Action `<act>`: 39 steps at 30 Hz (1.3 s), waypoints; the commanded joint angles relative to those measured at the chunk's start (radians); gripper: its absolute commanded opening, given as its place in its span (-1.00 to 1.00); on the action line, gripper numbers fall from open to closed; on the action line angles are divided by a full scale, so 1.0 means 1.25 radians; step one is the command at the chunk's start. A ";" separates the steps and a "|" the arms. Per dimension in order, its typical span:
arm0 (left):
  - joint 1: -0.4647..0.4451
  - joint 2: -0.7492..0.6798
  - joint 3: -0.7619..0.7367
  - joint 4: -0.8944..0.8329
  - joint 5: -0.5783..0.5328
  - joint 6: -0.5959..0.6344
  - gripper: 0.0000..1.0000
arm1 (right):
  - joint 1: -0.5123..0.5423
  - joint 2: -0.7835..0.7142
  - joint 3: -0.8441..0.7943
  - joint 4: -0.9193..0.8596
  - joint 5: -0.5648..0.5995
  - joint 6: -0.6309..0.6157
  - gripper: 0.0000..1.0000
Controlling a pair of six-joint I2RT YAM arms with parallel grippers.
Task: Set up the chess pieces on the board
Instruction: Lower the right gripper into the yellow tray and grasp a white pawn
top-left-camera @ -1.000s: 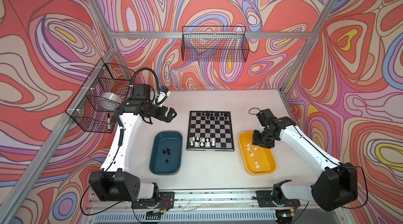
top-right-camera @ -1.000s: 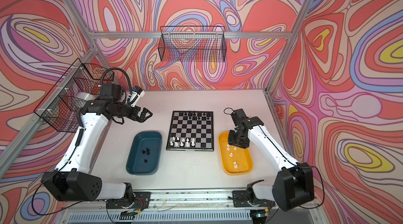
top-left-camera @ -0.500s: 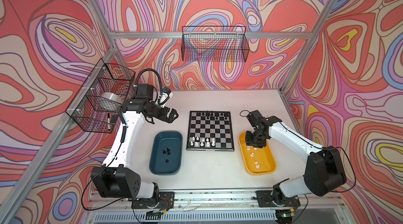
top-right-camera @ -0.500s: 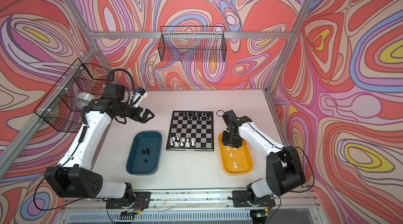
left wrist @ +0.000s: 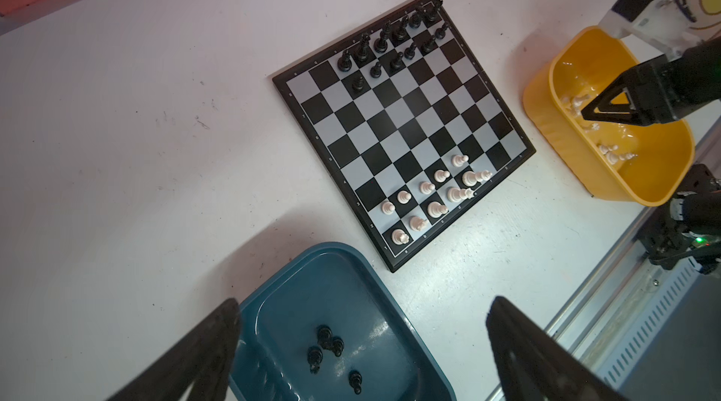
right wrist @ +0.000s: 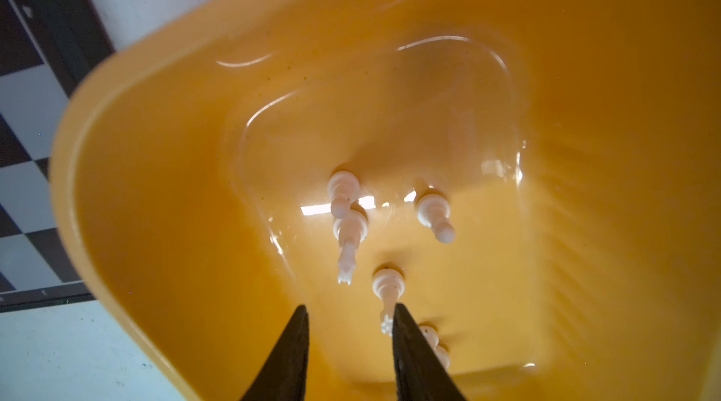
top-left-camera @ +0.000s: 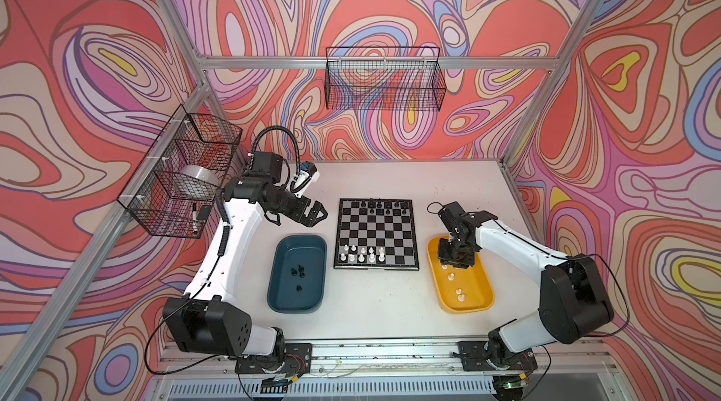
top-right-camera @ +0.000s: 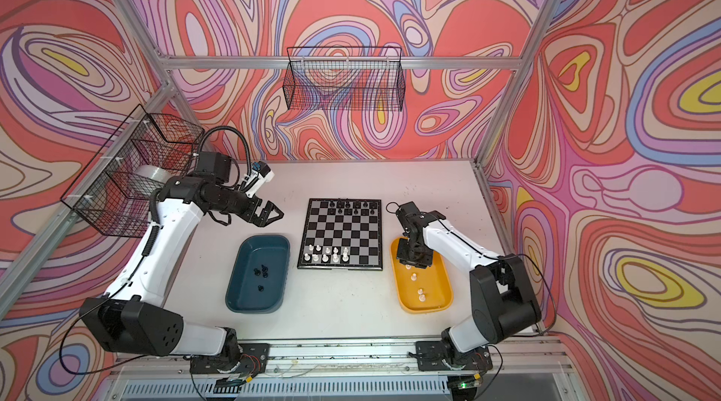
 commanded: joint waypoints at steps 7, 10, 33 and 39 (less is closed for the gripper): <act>-0.047 0.008 0.057 -0.128 0.154 0.078 0.96 | 0.007 0.025 -0.030 0.048 0.013 0.018 -0.33; -0.052 0.008 0.064 -0.157 0.213 0.101 0.96 | 0.007 0.028 -0.035 0.059 0.016 0.020 -0.37; -0.064 0.002 0.040 -0.134 0.226 0.079 0.95 | 0.007 0.043 -0.043 0.068 0.042 0.012 -0.58; -0.065 0.002 0.041 -0.134 0.223 0.078 0.95 | 0.007 0.041 -0.047 0.075 0.044 0.007 -0.58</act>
